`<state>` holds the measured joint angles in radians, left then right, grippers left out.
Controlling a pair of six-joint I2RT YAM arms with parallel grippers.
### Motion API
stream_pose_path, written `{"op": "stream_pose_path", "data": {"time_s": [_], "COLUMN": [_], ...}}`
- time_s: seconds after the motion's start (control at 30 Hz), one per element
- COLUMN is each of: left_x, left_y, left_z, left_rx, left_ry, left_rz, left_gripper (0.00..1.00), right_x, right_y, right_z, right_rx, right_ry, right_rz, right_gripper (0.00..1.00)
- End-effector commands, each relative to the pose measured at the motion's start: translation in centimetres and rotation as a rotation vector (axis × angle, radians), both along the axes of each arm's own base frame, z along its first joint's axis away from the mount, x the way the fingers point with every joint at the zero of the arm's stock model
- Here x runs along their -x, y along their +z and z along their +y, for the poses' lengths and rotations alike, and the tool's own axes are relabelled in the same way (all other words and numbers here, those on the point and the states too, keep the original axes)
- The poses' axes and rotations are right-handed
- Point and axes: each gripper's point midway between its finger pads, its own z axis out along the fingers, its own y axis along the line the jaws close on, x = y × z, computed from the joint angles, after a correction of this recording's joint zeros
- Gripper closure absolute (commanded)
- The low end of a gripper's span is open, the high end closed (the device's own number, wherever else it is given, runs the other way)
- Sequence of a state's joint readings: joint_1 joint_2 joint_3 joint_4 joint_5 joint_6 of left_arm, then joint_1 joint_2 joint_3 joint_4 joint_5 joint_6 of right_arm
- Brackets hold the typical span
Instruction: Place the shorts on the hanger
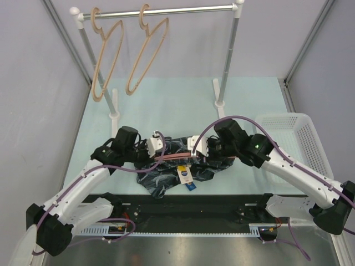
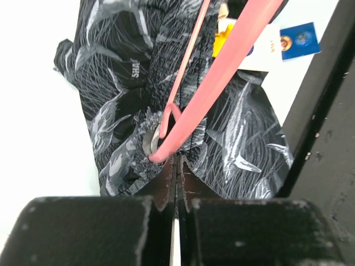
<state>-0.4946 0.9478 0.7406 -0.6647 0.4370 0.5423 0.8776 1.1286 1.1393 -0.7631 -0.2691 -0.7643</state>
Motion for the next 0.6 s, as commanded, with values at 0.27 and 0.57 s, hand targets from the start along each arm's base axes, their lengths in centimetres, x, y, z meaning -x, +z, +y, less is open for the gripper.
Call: {"op": "stream_pose_path", "data": {"time_s": [0.27,0.57], "left_x": [-1.4,-2.1], "left_y": [0.0,-3.0], "left_z": [1.6,1.7], "left_rx": [-0.052,-0.121], "left_ry": [0.105,0.124], "left_rz": [-0.059,-0.045], "left_gripper": [0.67,0.41], "right_x": [-0.2,-0.1], "right_y": [0.5,-0.7], "right_z": [0.8,-0.3], "right_rx": [-0.029,0.012], "right_ry": [0.042,0.012], "right_rz": [-0.052,-0.042], "right_gripper": [1.0,1.0]}}
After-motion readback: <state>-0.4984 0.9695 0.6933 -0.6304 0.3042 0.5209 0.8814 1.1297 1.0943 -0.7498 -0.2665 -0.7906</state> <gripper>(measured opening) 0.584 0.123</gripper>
